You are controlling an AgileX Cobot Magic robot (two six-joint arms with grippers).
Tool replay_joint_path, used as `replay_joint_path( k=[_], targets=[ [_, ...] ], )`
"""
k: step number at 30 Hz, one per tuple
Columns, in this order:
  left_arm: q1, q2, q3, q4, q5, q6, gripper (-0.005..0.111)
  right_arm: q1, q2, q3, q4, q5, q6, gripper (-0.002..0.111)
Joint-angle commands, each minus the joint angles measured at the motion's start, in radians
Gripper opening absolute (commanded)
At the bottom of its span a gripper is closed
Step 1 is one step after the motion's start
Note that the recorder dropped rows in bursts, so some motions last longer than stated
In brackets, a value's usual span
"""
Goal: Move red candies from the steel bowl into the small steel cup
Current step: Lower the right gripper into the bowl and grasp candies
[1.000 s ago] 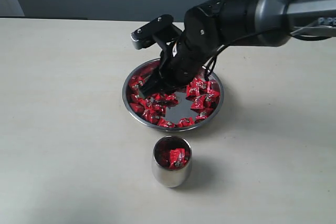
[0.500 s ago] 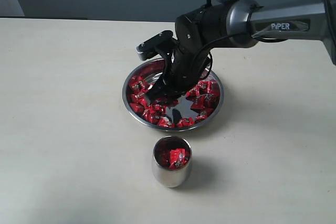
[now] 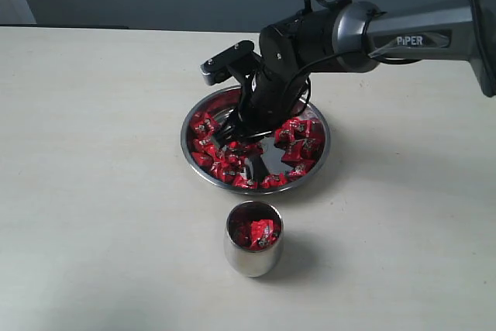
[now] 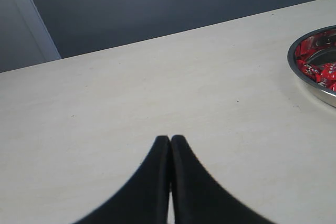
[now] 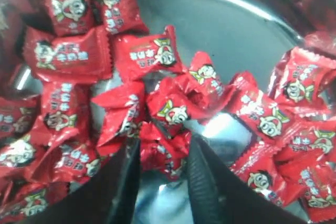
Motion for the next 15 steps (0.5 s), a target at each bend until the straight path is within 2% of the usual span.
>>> replay_joint_path(
  k=[1,6,7,8,10,15],
  targets=[
    [0.000,-0.004,-0.001,0.000,-0.007,-0.005,0.000,-0.026,0.026,-0.004,0.010,-0.010,-0.003,0.032],
    [0.000,-0.004,-0.001,0.000,-0.007,-0.005,0.000,-0.026,0.033,-0.004,0.013,-0.006,-0.003,0.032],
    [0.000,-0.004,-0.001,0.000,-0.007,-0.005,0.000,-0.026,0.033,-0.004,0.013,-0.008,-0.003,0.029],
    [0.000,-0.004,-0.001,0.000,-0.007,-0.005,0.000,-0.026,0.033,-0.004,0.009,-0.011,-0.003,0.025],
    [0.000,-0.004,-0.001,0.000,-0.007,-0.005,0.000,-0.026,0.033,-0.004,0.009,-0.009,-0.003,-0.001],
    [0.000,-0.004,-0.001,0.000,-0.007,-0.005,0.000,-0.026,-0.018,-0.004,0.009,0.034,0.012,-0.001]
  ],
)
